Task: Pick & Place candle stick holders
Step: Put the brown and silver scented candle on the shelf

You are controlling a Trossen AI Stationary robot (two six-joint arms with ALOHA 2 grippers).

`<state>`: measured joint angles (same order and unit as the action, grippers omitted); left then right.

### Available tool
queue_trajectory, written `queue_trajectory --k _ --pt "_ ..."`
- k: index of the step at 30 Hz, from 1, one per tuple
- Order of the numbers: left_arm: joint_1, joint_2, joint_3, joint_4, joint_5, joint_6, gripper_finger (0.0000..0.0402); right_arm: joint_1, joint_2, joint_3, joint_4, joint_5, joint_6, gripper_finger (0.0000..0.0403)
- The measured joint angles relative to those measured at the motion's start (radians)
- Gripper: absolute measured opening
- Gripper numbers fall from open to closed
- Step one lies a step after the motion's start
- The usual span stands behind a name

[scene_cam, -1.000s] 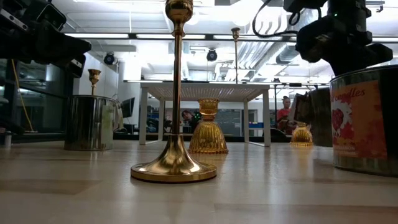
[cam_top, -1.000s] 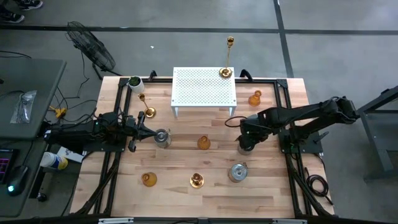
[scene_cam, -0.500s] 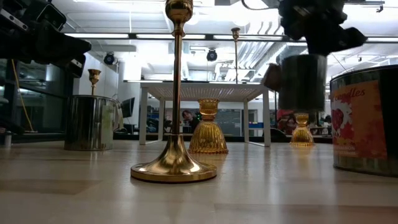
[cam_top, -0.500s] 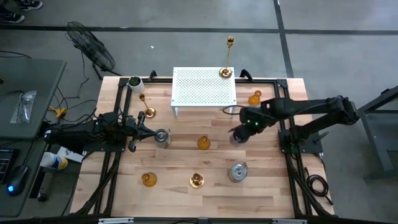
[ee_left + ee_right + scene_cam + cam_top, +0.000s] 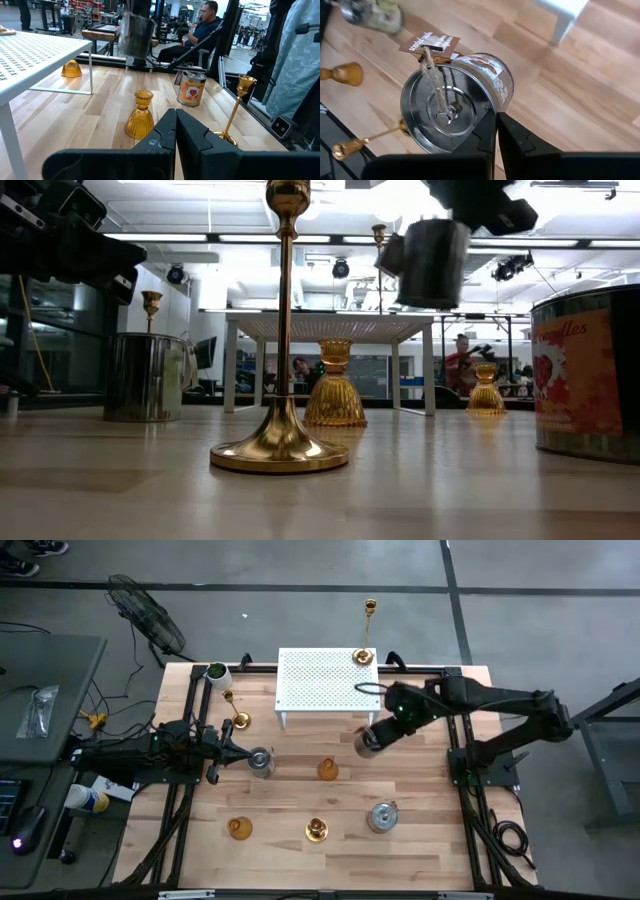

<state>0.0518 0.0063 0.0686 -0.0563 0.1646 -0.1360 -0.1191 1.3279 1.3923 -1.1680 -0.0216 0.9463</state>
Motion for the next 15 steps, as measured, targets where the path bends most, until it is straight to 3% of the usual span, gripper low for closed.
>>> queue_trajectory --k 15 --pt "0.000 0.000 0.000 0.000 0.000 0.000 0.0000 -0.199 0.189 0.356 -0.161 0.028 -0.153 0.0004"
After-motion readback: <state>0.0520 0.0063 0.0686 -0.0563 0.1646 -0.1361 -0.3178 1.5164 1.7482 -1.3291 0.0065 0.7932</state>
